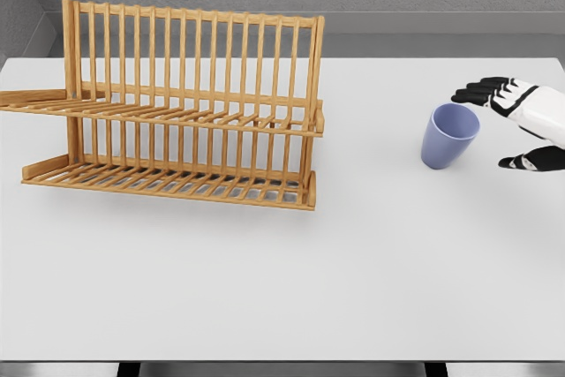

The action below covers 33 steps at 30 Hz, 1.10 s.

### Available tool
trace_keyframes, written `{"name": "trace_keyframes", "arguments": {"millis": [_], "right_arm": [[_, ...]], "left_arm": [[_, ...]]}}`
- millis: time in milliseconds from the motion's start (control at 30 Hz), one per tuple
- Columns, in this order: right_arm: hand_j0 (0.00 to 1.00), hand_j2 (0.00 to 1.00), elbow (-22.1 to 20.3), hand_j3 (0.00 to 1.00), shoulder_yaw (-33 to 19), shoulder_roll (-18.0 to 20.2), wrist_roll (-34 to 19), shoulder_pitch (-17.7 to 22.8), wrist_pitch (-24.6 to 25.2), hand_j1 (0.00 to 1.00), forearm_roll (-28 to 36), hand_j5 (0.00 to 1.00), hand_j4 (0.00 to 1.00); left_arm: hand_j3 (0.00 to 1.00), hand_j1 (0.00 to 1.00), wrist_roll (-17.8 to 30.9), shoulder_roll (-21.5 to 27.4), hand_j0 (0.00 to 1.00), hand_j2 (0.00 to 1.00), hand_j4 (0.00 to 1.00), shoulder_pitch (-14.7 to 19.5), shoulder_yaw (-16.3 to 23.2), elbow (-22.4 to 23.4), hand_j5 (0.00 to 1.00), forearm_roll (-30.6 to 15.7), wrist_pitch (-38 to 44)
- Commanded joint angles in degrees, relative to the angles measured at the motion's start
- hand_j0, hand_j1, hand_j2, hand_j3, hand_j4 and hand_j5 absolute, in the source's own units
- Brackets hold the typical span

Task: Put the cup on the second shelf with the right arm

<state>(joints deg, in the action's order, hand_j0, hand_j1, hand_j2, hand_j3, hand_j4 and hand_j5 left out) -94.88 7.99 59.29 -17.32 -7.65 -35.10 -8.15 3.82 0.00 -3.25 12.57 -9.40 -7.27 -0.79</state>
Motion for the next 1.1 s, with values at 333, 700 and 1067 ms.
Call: {"name": "trace_keyframes", "arguments": {"millis": [333, 700, 1067], "right_arm": [[1.00, 1.00, 2.94, 1.00, 0.79, -0.14, -13.16, -7.11, 3.54, 1.00, -0.47, 1.00, 1.00], [1.00, 1.00, 15.25, 1.00, 15.39, -3.92, -16.34, -22.67, 3.46, 1.00, -0.55, 1.00, 1.00], [1.00, 1.00, 17.36, 1.00, 23.03, -7.61, -17.68, -30.76, 3.63, 1.00, -5.65, 1.00, 1.00]], "left_arm": [[1.00, 1.00, 0.05, 0.00, 1.00, 1.00, 1.00, 0.00, 0.00, 0.00, 1.00, -0.02, 0.00], [1.00, 1.00, 0.05, 0.00, 1.00, 1.00, 1.00, 0.00, 0.00, 0.00, 1.00, -0.02, 0.00], [1.00, 1.00, 0.05, 0.00, 1.00, 1.00, 1.00, 0.00, 0.00, 0.00, 1.00, 0.06, 0.00]]}}
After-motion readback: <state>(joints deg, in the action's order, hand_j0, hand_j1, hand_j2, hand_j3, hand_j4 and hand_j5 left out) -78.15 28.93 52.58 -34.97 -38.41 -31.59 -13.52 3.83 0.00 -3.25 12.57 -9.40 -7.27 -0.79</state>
